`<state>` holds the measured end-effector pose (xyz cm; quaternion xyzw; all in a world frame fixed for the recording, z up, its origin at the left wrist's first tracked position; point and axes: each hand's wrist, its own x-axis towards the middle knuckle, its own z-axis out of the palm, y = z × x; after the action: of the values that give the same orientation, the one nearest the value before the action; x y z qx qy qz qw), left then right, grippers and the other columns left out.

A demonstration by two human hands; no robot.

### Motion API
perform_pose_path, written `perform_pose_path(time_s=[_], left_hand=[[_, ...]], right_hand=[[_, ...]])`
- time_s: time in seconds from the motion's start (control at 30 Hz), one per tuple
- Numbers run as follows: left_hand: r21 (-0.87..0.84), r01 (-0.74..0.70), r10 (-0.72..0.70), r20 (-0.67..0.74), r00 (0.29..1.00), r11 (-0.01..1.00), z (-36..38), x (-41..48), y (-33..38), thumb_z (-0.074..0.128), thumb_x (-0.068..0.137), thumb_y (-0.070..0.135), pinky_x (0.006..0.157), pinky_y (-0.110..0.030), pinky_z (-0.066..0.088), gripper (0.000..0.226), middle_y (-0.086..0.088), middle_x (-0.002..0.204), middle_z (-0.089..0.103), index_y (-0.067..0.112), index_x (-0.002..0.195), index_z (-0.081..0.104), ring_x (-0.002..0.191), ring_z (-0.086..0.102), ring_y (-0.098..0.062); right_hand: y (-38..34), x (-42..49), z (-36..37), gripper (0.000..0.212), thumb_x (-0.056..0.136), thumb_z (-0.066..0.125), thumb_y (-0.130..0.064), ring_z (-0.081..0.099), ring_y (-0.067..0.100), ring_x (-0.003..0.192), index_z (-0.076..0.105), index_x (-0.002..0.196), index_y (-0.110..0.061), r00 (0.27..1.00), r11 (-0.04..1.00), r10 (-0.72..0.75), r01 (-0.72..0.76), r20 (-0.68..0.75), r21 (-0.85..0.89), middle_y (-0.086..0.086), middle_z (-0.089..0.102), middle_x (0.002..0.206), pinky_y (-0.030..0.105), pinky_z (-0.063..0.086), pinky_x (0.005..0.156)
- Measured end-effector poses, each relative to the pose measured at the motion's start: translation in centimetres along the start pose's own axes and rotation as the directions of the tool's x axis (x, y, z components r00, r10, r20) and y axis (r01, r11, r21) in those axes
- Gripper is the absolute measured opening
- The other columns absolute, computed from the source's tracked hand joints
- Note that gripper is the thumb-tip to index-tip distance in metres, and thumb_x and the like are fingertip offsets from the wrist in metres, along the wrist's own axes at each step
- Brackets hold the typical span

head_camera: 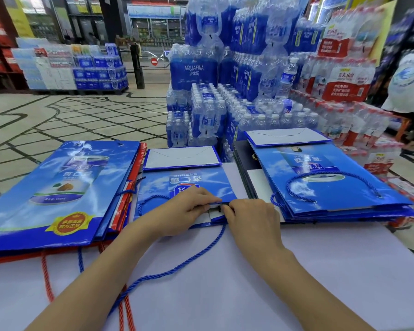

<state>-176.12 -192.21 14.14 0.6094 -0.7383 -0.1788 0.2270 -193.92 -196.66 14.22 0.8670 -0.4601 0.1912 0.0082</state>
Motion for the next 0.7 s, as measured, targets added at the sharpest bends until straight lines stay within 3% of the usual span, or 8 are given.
perform_pose_path(time_s=[0.13, 0.3, 0.4, 0.47, 0.57, 0.7], left_hand=[[-0.018, 0.001, -0.001, -0.016, 1.000, 1.000, 0.0, 0.2, -0.2, 0.040, 0.103, 0.015, 0.098, -0.019, 0.035, 0.036, 0.011, 0.119, 0.055, 0.028, 0.132, 0.057, 0.112, 0.043, -0.005], [0.012, 0.011, -0.011, -0.017, 1.000, 1.000, 0.4, 0.3, -0.5, 0.037, 0.104, 0.018, 0.097, -0.026, 0.037, 0.033, 0.010, 0.113, 0.057, 0.028, 0.129, 0.057, 0.106, 0.044, -0.009], [-0.013, 0.042, -0.043, -0.060, 0.997, 0.999, 0.4, 0.6, -0.5, 0.038, 0.104, 0.016, 0.097, -0.023, 0.035, 0.033, 0.011, 0.112, 0.056, 0.024, 0.130, 0.057, 0.106, 0.044, -0.003], [-0.029, 0.030, -0.032, -0.092, 0.995, 0.999, 0.4, 0.7, -0.5, 0.039, 0.104, 0.016, 0.098, -0.023, 0.036, 0.033, 0.010, 0.112, 0.057, 0.022, 0.129, 0.058, 0.107, 0.045, -0.004], [-0.050, -0.019, 0.014, -0.110, 0.994, 0.999, 0.4, 0.5, 0.0, 0.040, 0.103, 0.015, 0.094, -0.017, 0.035, 0.033, 0.007, 0.110, 0.059, 0.023, 0.128, 0.060, 0.105, 0.047, -0.006], [0.062, -0.031, 0.037, -0.099, 0.994, 0.998, 0.2, 0.5, 0.0, 0.040, 0.103, 0.015, 0.091, -0.017, 0.036, 0.035, 0.005, 0.112, 0.062, 0.022, 0.133, 0.057, 0.101, 0.048, -0.008]], right_hand=[[0.2, 0.2, 1.0, 0.039, 0.098, 0.048, -0.042, 0.047, 0.027, 0.067, 0.051, 0.068, -0.018, 0.998, 0.984, 0.061, -0.056, -0.026, 0.167, -0.001, 0.050, 0.063, 0.034, 0.031, 0.061], [0.3, 0.6, 1.7, 0.030, 0.091, 0.056, -0.045, 0.058, 0.025, 0.078, 0.073, 0.084, -0.021, 0.990, 0.924, 0.133, -0.144, 0.057, 0.354, -0.001, 0.069, 0.075, 0.035, 0.049, 0.070], [0.0, 0.4, 1.9, 0.026, 0.088, 0.060, -0.044, 0.058, 0.021, 0.074, 0.075, 0.084, -0.023, 0.987, 0.851, 0.145, -0.159, 0.066, 0.501, -0.004, 0.064, 0.063, 0.035, 0.050, 0.072], [-0.2, 0.3, 2.0, 0.027, 0.088, 0.061, -0.044, 0.056, 0.023, 0.072, 0.073, 0.081, -0.022, 0.987, 0.850, 0.152, -0.152, 0.042, 0.505, -0.005, 0.057, 0.057, 0.035, 0.048, 0.071], [-0.3, 0.6, 2.1, 0.027, 0.089, 0.062, -0.040, 0.056, 0.024, 0.070, 0.074, 0.078, -0.019, 0.984, 0.827, 0.178, -0.161, 0.021, 0.538, -0.001, 0.063, 0.061, 0.037, 0.048, 0.070], [0.0, 0.8, 2.3, 0.024, 0.086, 0.064, -0.031, 0.057, 0.026, 0.067, 0.071, 0.073, -0.012, 0.979, 0.796, 0.205, -0.174, 0.012, 0.580, 0.005, 0.064, 0.060, 0.037, 0.049, 0.068]])
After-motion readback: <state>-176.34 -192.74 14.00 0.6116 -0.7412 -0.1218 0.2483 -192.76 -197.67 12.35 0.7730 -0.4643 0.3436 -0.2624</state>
